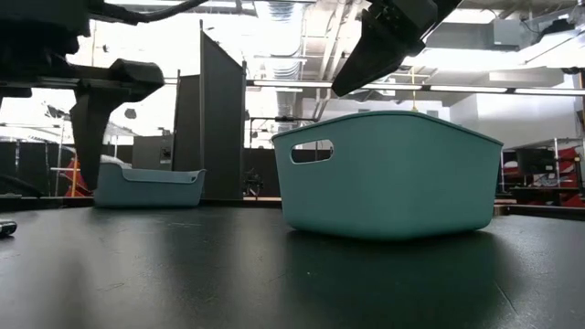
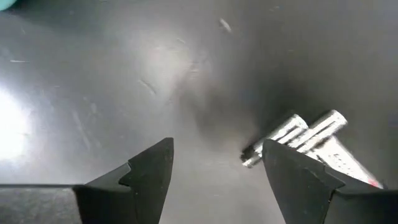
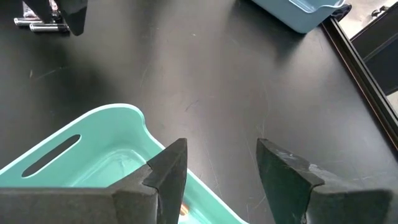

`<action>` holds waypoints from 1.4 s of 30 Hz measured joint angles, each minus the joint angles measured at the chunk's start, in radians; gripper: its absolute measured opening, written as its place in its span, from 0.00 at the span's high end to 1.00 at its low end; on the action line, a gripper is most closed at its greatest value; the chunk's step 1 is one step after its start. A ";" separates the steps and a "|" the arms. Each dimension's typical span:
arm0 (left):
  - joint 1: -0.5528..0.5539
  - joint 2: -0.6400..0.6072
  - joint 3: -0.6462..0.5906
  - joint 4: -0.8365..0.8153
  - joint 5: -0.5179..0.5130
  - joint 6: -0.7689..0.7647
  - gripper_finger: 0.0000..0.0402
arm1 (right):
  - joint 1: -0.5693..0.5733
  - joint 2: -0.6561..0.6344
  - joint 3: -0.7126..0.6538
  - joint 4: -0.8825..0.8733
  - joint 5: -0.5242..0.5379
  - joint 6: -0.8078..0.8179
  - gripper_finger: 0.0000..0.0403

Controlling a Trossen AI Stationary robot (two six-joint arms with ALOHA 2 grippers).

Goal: Sort batteries
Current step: Put the silver battery into the blue bin

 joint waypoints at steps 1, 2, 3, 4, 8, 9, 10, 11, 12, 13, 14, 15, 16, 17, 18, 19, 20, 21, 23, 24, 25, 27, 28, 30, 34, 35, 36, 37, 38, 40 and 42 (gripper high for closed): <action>-0.001 0.000 0.000 0.001 0.008 0.000 0.40 | 0.000 0.000 0.000 0.000 0.000 0.000 0.49; -0.002 0.000 0.000 0.001 0.011 0.000 0.41 | 0.000 0.000 0.000 0.000 0.000 0.000 0.49; -0.005 0.000 0.000 0.001 0.011 0.000 0.41 | 0.000 0.000 0.000 0.000 0.000 0.000 0.49; -0.006 0.000 0.000 0.002 0.011 0.003 0.41 | 0.000 0.000 0.000 0.000 0.000 0.000 0.49; -0.007 0.000 0.000 0.007 0.011 0.011 0.41 | 0.000 0.000 0.000 0.000 0.000 -0.001 0.49; -0.007 0.000 0.000 0.009 0.011 0.011 0.41 | 0.000 0.000 0.000 0.000 0.000 -0.001 0.49; -0.007 0.000 0.000 0.012 0.011 0.011 0.41 | 0.000 0.000 0.000 0.000 0.000 -0.001 0.49; -0.007 0.000 0.000 0.013 0.011 0.011 0.41 | 0.000 0.000 0.000 0.000 0.000 -0.001 0.49; -0.007 0.000 0.000 0.012 0.012 0.011 0.41 | 0.000 0.000 0.000 0.000 0.000 -0.001 0.49; -0.007 0.000 0.000 0.011 0.017 0.011 0.41 | 0.000 0.000 0.000 0.000 0.000 -0.001 0.49; -0.007 0.000 0.000 0.011 0.019 0.011 0.41 | 0.000 0.000 0.000 0.000 0.000 -0.001 0.49; -0.007 0.000 0.000 0.011 0.020 0.012 0.41 | 0.000 0.000 0.000 0.000 0.000 -0.001 0.49; -0.007 0.000 0.000 0.011 0.022 0.018 0.41 | 0.000 0.000 0.000 0.000 0.000 -0.001 0.49; -0.007 0.000 0.000 0.011 0.026 0.025 0.41 | 0.000 0.000 0.000 0.000 0.000 -0.001 0.49; -0.007 0.000 0.000 0.011 0.031 0.034 0.41 | 0.000 0.000 0.000 0.000 0.000 -0.001 0.49; -0.007 0.001 0.000 0.011 0.032 0.041 0.41 | 0.000 0.000 0.000 0.000 0.000 -0.001 0.49; -0.007 0.005 0.000 0.013 0.032 0.048 0.41 | 0.000 0.000 0.000 0.000 0.000 -0.001 0.49; -0.007 0.007 0.000 0.014 0.032 0.054 0.41 | 0.000 0.000 0.000 0.000 0.000 -0.001 0.49; -0.007 0.009 -0.006 0.019 0.033 0.067 0.41 | 0.000 0.000 0.000 0.000 0.000 -0.001 0.49; -0.007 0.009 -0.012 0.033 0.033 0.068 0.41 | 0.000 0.000 0.000 0.000 0.000 -0.001 0.49; -0.007 0.009 -0.016 0.044 0.031 0.068 0.41 | 0.000 0.000 0.000 0.000 0.000 -0.001 0.49; -0.006 0.010 -0.018 0.044 0.023 0.070 0.41 | 0.001 0.000 0.000 0.000 0.000 -0.001 0.49; -0.006 0.009 -0.018 0.044 0.022 0.070 0.41 | 0.001 0.000 0.000 0.000 0.000 -0.001 0.49; -0.006 0.009 -0.018 0.047 0.022 0.070 0.41 | 0.001 0.000 0.000 0.000 0.000 -0.001 0.49; -0.006 0.009 -0.018 0.046 0.021 0.080 0.41 | 0.001 0.000 0.000 0.000 0.000 -0.001 0.49; -0.006 0.009 -0.018 0.046 0.022 0.084 0.41 | 0.001 0.000 0.000 0.000 0.000 -0.001 0.49; -0.006 0.009 -0.018 0.046 0.024 0.089 0.41 | 0.001 0.000 0.000 0.000 0.000 -0.001 0.49; -0.006 0.009 -0.018 0.046 0.025 0.094 0.41 | 0.001 0.000 0.000 0.000 0.000 -0.001 0.49; -0.006 0.009 -0.018 0.046 0.025 0.100 0.41 | 0.001 0.000 0.000 0.000 0.000 -0.001 0.49; -0.006 0.009 -0.018 0.045 0.028 0.107 0.41 | 0.001 0.000 0.000 0.000 0.000 -0.001 0.49; -0.006 0.009 -0.018 0.045 0.036 0.108 0.41 | 0.001 0.000 0.000 0.000 0.000 -0.001 0.49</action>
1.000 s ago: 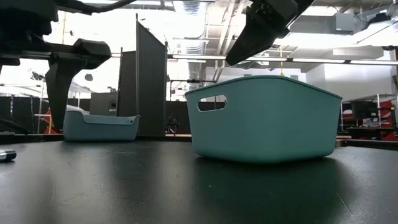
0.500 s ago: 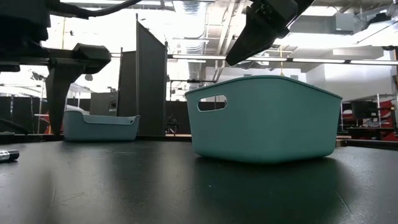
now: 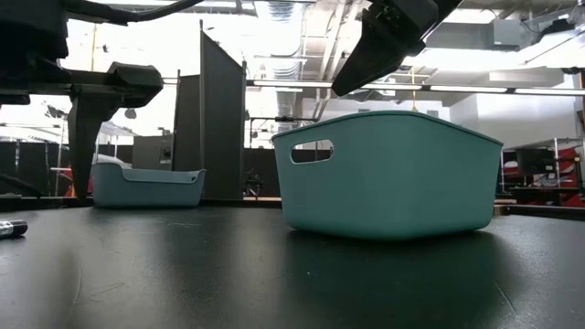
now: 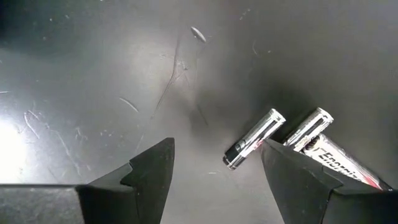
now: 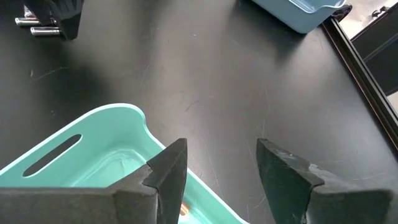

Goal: Sort batteries
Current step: Put the silver battery into the blue bin

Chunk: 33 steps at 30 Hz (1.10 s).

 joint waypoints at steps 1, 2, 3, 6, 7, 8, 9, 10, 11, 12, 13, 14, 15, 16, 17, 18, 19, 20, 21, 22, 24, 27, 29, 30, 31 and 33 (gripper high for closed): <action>0.000 0.000 0.000 0.000 0.002 0.001 0.41 | 0.000 0.000 0.000 0.000 0.000 0.000 0.49; 0.000 0.000 0.000 0.000 0.002 0.001 0.41 | 0.000 0.000 0.000 0.000 0.000 0.000 0.49; 0.000 0.000 0.000 0.000 0.002 0.000 0.41 | 0.000 0.000 0.000 0.000 0.000 0.000 0.49; 0.000 0.000 0.000 0.000 0.002 0.001 0.41 | 0.000 0.000 0.000 0.000 0.000 0.000 0.49; 0.000 0.000 0.000 0.000 0.002 0.001 0.41 | 0.000 0.000 0.000 0.000 0.000 0.000 0.49; 0.000 0.000 0.000 0.001 0.002 0.001 0.41 | 0.000 0.000 0.000 0.000 0.000 0.000 0.49; 0.000 0.000 0.000 0.001 0.002 0.001 0.41 | 0.000 0.000 0.000 0.000 0.000 0.000 0.49; 0.000 0.000 0.000 0.001 0.002 0.001 0.41 | 0.000 0.000 0.000 0.000 0.000 0.000 0.49; 0.000 0.000 0.000 0.001 0.002 0.001 0.41 | 0.000 0.000 0.000 0.000 0.000 0.000 0.49; 0.000 0.002 0.000 0.002 0.002 0.001 0.41 | 0.000 0.000 0.000 0.000 0.000 0.000 0.49; 0.000 0.011 0.002 0.005 0.002 0.001 0.41 | 0.000 0.000 0.000 0.000 0.000 0.000 0.49; 0.000 0.018 0.002 0.005 0.007 0.002 0.41 | 0.000 0.000 0.000 0.000 0.000 0.000 0.49; 0.000 0.031 0.002 0.004 0.012 0.004 0.41 | 0.000 0.000 0.000 0.001 0.000 0.000 0.49; 0.000 0.045 0.002 0.005 0.015 0.006 0.41 | 0.000 0.000 0.000 0.001 0.000 0.000 0.49; -0.001 0.055 0.004 0.008 0.017 0.008 0.41 | 0.000 0.000 0.000 0.002 0.000 0.000 0.49; -0.003 0.061 0.006 0.007 0.011 0.010 0.41 | 0.000 0.000 0.000 0.002 0.000 0.000 0.49; -0.004 0.065 0.006 0.007 0.006 0.010 0.41 | 0.000 0.000 0.000 0.002 0.000 0.000 0.49; -0.005 0.069 0.006 0.010 0.006 0.010 0.41 | 0.000 0.000 0.000 0.003 0.000 0.000 0.49; -0.005 0.070 0.006 0.011 0.004 0.005 0.41 | 0.000 0.000 0.000 0.003 0.000 0.000 0.49; -0.004 0.071 0.006 0.012 0.004 0.005 0.41 | 0.000 0.000 0.000 0.003 0.000 0.000 0.49; -0.004 0.071 0.005 0.015 0.005 0.003 0.42 | 0.000 0.000 0.000 0.003 0.000 0.000 0.49; -0.004 0.072 0.004 0.020 0.005 -0.002 0.44 | 0.000 0.000 0.000 0.003 0.000 0.000 0.49; 0.001 0.072 0.004 0.021 0.007 -0.006 0.48 | 0.000 0.000 0.000 0.003 0.000 0.000 0.49; 0.003 0.073 0.004 0.021 0.010 -0.010 0.50 | 0.000 0.000 0.000 0.003 0.000 0.000 0.49; 0.007 0.073 0.003 0.021 0.017 -0.014 0.53 | 0.000 0.000 0.000 0.003 0.000 0.000 0.49; 0.016 0.073 0.003 0.021 0.042 -0.019 0.58 | 0.000 0.000 0.000 0.003 0.000 0.000 0.49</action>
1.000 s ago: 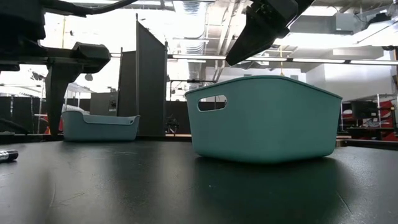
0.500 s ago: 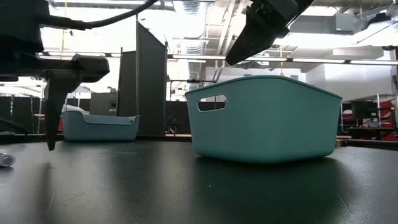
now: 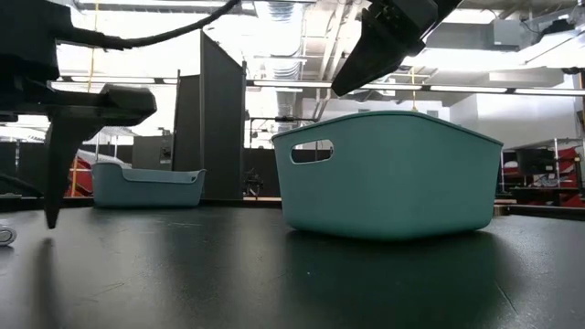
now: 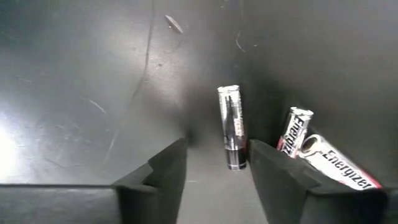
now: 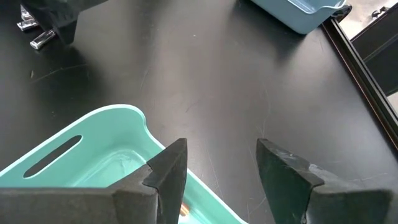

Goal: Sort batteries
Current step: Put the silver battery into the blue bin

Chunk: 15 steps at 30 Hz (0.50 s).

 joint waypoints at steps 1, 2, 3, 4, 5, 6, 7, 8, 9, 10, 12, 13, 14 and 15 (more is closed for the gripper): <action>0.004 0.000 0.000 0.000 0.013 -0.002 0.61 | 0.000 0.000 0.000 0.000 0.000 0.000 0.49; 0.008 0.000 -0.001 0.001 0.024 -0.003 0.65 | 0.000 0.000 0.000 0.000 0.000 0.000 0.49; 0.011 0.001 -0.001 0.001 0.033 -0.004 0.68 | 0.000 0.000 0.000 0.000 0.000 0.000 0.49; 0.015 0.001 -0.001 0.001 0.044 -0.004 0.71 | 0.000 0.000 0.000 0.000 0.000 0.000 0.49; 0.019 0.001 -0.001 0.001 0.055 -0.004 0.74 | 0.000 0.000 0.000 0.000 0.000 0.000 0.49; 0.024 0.001 -0.001 0.002 0.065 -0.005 0.77 | 0.000 0.000 0.000 0.000 0.000 0.000 0.49; 0.027 0.001 -0.001 0.003 0.073 -0.005 0.81 | 0.000 0.000 0.000 0.000 0.000 0.000 0.49; 0.031 0.001 -0.001 0.005 0.079 -0.005 0.84 | 0.000 0.000 0.000 0.000 0.000 0.000 0.49; 0.035 0.001 -0.001 0.006 0.086 -0.008 0.87 | 0.000 0.000 0.000 0.000 0.000 0.000 0.49; 0.039 0.001 -0.001 0.008 0.093 -0.008 0.90 | 0.000 0.000 0.000 0.000 0.000 0.000 0.49; 0.047 0.001 -0.001 0.012 0.103 -0.009 0.95 | 0.000 0.000 0.000 0.000 0.000 0.000 0.49; 0.051 0.001 -0.001 0.013 0.107 -0.011 0.96 | 0.000 0.000 0.000 0.000 0.000 0.000 0.49; 0.056 0.001 -0.001 0.016 0.113 -0.013 0.96 | 0.000 0.000 0.000 0.000 0.000 0.000 0.49; 0.060 0.001 -0.001 0.018 0.120 -0.016 0.96 | 0.000 0.000 0.000 0.000 0.000 0.000 0.49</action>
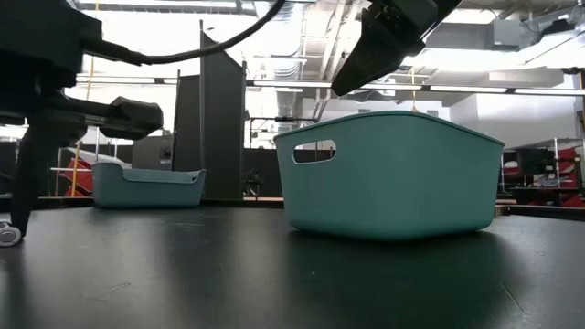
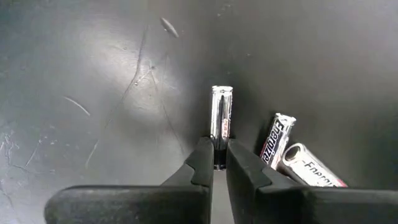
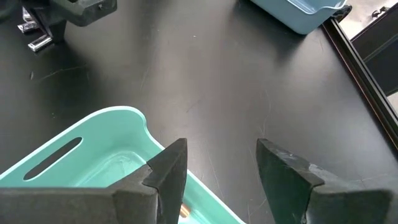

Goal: Sort batteries
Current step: Put the silver battery into the blue bin

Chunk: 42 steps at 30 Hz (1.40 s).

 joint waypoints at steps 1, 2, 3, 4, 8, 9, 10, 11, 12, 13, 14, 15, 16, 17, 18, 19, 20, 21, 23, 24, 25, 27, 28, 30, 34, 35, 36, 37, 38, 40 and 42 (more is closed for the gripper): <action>0.003 0.000 0.000 0.001 0.002 -0.002 0.96 | 0.000 0.000 0.000 0.000 0.000 0.000 0.49; 0.006 0.000 0.000 0.001 0.003 -0.003 0.96 | 0.000 0.000 0.000 0.000 0.000 0.000 0.49; 0.009 0.000 0.000 0.001 0.003 -0.003 0.96 | 0.000 0.000 0.000 0.000 0.000 0.000 0.49; 0.012 -0.003 0.000 0.001 0.004 -0.003 0.96 | 0.000 0.000 0.000 0.000 0.000 0.000 0.49; 0.026 -0.019 0.000 0.001 -0.016 -0.008 0.97 | 0.000 0.000 0.000 0.000 0.000 0.000 0.49; 0.030 -0.024 0.002 -0.005 -0.043 -0.009 0.97 | 0.000 0.000 0.000 0.000 0.000 0.000 0.49; 0.035 -0.030 0.003 -0.012 -0.063 -0.011 0.97 | 0.000 0.000 0.000 0.000 0.000 0.000 0.49; 0.040 -0.039 0.004 -0.015 -0.080 -0.011 0.97 | 0.000 0.000 0.000 0.000 0.000 0.000 0.49; 0.045 -0.049 0.005 -0.016 -0.093 -0.011 0.97 | 0.000 0.000 0.000 0.000 0.000 0.000 0.49; 0.049 -0.062 0.007 -0.017 -0.100 -0.014 0.97 | 0.000 0.000 0.000 0.000 0.000 0.000 0.49; 0.055 -0.073 0.008 -0.020 -0.101 -0.021 0.97 | 0.000 0.000 0.000 0.000 0.000 0.000 0.49; 0.061 -0.084 0.008 -0.027 -0.102 -0.027 0.97 | 0.000 0.000 0.000 0.000 0.000 0.000 0.49; 0.068 -0.095 0.008 -0.039 -0.107 -0.035 0.97 | 0.000 0.000 0.000 0.000 0.000 0.000 0.49; 0.076 -0.107 0.008 -0.050 -0.123 -0.042 0.97 | 0.000 0.000 0.000 0.000 0.000 0.000 0.49; 0.083 -0.121 0.008 -0.056 -0.142 -0.050 0.97 | 0.000 0.000 0.000 0.000 0.000 0.000 0.49; 0.091 -0.138 0.008 -0.062 -0.160 -0.057 0.97 | 0.000 0.000 0.000 0.000 0.000 0.000 0.49; 0.100 -0.155 0.008 -0.071 -0.180 -0.071 0.97 | 0.000 0.000 0.000 0.000 0.000 0.000 0.49; 0.112 -0.173 0.008 -0.081 -0.199 -0.090 0.97 | 0.000 0.000 0.000 0.000 0.000 0.000 0.49; 0.141 -0.213 0.009 -0.110 -0.239 -0.138 0.97 | 0.000 0.000 0.000 0.000 0.000 0.000 0.49; 0.160 -0.235 0.009 -0.125 -0.262 -0.163 0.97 | 0.000 0.000 0.000 0.000 0.000 -0.001 0.49; 0.182 -0.259 0.009 -0.139 -0.291 -0.188 0.97 | 0.000 0.000 0.000 0.000 0.000 -0.001 0.49; 0.225 -0.309 0.009 -0.175 -0.350 -0.240 0.97 | 0.000 0.000 0.000 0.000 0.000 -0.001 0.49; 0.252 -0.333 0.009 -0.195 -0.375 -0.265 0.97 | 0.000 0.000 0.000 0.000 0.000 -0.001 0.49; 0.314 -0.383 0.009 -0.234 -0.423 -0.321 0.97 | 0.000 0.000 0.000 0.000 0.000 -0.001 0.49; 0.480 -0.464 0.009 -0.298 -0.485 -0.388 0.97 | 0.000 0.000 0.000 0.004 0.000 -0.002 0.49; 0.525 -0.480 0.008 -0.301 -0.487 -0.391 0.97 | 0.000 0.000 0.000 0.006 0.000 -0.002 0.49; 0.568 -0.495 0.003 -0.299 -0.487 -0.393 0.97 | 0.000 0.000 0.000 0.009 0.000 -0.002 0.49; 0.611 -0.507 -0.002 -0.301 -0.486 -0.391 0.97 | 0.000 0.000 0.000 0.010 0.000 -0.002 0.49; 0.657 -0.517 -0.006 -0.302 -0.485 -0.382 0.97 | 0.000 0.000 0.000 0.010 0.000 -0.002 0.49; 0.745 -0.524 -0.007 -0.300 -0.483 -0.363 0.97 | 0.000 0.000 0.000 0.017 0.000 -0.005 0.49; 0.831 -0.529 -0.007 -0.297 -0.470 -0.349 0.97 | 0.000 0.000 0.000 0.028 0.000 -0.012 0.49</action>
